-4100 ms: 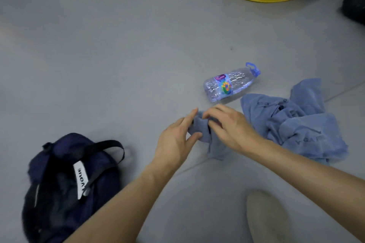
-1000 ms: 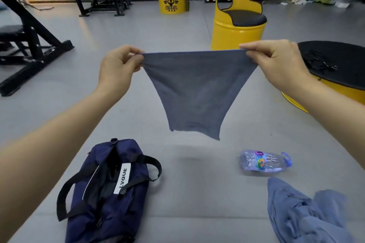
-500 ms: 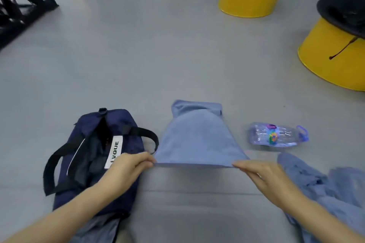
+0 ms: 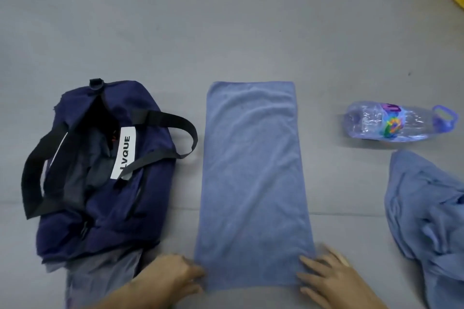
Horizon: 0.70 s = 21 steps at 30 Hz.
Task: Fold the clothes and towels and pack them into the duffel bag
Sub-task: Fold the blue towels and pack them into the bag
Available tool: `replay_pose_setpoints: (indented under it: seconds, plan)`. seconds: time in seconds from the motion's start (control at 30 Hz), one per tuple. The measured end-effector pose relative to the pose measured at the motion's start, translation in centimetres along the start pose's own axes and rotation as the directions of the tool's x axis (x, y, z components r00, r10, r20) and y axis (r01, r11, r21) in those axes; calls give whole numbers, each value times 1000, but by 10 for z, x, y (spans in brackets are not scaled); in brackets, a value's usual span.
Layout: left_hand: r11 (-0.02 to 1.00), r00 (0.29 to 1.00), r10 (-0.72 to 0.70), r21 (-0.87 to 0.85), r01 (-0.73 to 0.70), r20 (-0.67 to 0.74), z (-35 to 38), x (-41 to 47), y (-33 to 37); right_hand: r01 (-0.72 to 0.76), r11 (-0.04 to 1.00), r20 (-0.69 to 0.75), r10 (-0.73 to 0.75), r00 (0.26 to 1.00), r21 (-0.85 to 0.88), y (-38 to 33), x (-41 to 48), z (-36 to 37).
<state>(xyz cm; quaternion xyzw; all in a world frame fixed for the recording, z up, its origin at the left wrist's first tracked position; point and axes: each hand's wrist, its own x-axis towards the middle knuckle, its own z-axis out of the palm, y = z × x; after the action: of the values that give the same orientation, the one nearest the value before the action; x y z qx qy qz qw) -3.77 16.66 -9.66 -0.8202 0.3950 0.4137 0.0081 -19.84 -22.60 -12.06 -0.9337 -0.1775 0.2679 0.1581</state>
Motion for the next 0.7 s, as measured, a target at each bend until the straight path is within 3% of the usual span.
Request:
replay_pose_setpoints:
  seconds: [0.07, 0.1, 0.17, 0.23, 0.37, 0.5, 0.6, 0.7]
  plan:
    - [995, 992, 95, 30, -98, 83, -35, 12, -1, 6, 1000, -59, -5, 998, 15, 4, 9, -20]
    - [992, 992, 112, 56, -115, 50, -58, 23, -4, -8, 1000, -112, 11, 994, 28, 10, 19, -35]
    - [991, 981, 102, 106, -85, -165, -112, 56, -13, -49, 998, -179, 54, 982, 33, 29, 50, -73]
    - [997, 913, 69, 55, -51, -402, -169, 100, -27, -102, 994, -248, 105, 963, 24, 53, 91, -123]
    - [994, 792, -109, -56, 95, -600, -282, 193, -60, -265, 950, -257, 300, 919, 163, 115, 188, -217]
    - [973, 812, -216, -52, 224, -542, -314, 259, -91, -353, 909, -317, 409, 856, 222, 171, 267, -246]
    - [974, 834, -216, -49, 223, -508, -308, 285, -103, -389, 889, -275, 447, 851, 242, 195, 305, -233]
    - [978, 853, -196, -30, 208, -484, -290, 298, -118, -401, 904, -235, 427, 873, 150, 202, 321, -219]
